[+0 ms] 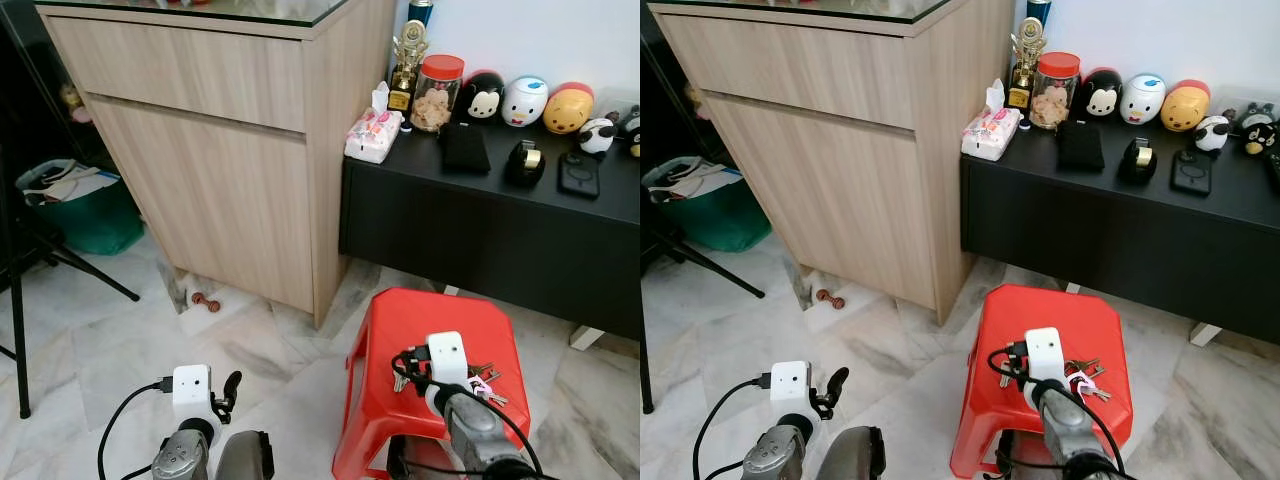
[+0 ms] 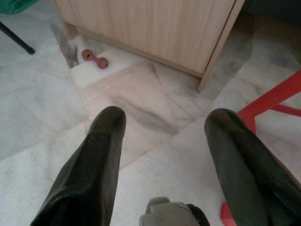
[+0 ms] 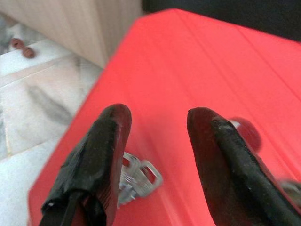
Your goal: Hang keys on a hook
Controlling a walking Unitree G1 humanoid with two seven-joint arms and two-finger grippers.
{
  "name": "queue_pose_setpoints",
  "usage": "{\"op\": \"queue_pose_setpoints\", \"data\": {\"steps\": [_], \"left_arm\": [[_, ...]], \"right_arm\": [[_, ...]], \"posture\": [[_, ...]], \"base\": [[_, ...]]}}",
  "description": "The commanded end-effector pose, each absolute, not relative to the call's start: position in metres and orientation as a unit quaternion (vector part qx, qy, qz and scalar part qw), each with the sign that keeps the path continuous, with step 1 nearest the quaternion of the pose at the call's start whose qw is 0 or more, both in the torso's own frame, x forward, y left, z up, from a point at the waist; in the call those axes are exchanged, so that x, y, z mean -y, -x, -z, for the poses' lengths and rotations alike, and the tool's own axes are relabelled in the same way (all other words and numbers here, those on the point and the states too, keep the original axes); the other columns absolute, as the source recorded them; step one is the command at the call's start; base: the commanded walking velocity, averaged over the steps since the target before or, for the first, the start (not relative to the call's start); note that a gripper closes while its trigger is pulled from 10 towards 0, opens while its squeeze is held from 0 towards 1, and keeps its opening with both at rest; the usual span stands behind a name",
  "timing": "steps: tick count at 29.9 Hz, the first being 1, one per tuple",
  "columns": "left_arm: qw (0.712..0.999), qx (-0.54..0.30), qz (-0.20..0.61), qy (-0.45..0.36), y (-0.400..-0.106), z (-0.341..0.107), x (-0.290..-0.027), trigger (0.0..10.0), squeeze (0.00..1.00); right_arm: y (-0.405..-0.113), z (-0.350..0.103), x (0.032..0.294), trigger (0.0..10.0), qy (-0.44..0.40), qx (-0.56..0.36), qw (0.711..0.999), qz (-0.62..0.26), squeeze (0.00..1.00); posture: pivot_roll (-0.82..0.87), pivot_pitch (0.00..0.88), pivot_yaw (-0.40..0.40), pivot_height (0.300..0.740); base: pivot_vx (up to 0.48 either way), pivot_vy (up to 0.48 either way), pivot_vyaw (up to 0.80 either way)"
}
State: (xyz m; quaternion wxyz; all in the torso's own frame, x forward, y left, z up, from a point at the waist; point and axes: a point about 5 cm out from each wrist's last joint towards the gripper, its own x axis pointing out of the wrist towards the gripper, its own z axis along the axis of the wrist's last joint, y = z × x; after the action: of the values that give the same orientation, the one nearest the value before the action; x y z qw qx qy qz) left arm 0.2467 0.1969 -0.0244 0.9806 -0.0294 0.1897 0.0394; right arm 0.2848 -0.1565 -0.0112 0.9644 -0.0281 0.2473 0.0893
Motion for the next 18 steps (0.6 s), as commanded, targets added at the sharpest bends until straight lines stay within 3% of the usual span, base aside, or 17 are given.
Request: {"op": "queue_pose_setpoints", "data": {"steps": [1,18], "left_arm": [[0.978,-0.201,-0.042,0.025,-0.2426,0.0277,-0.1997,10.0,0.0],[0.979,-0.199,-0.041,0.025,-0.2375,0.0297,-0.1998,10.0,0.0]], "right_arm": [[-0.2852,0.0117,0.1513,10.0,0.034,-0.254,0.961,-0.106,0.0],[-0.2875,0.011,0.1443,10.0,0.042,-0.263,0.955,-0.126,0.0]], "posture": [[0.13,0.108,-0.012,0.596],[0.13,0.143,-0.019,0.596]], "base": [[0.0,0.0,0.0],[0.0,0.0,0.0]]}}
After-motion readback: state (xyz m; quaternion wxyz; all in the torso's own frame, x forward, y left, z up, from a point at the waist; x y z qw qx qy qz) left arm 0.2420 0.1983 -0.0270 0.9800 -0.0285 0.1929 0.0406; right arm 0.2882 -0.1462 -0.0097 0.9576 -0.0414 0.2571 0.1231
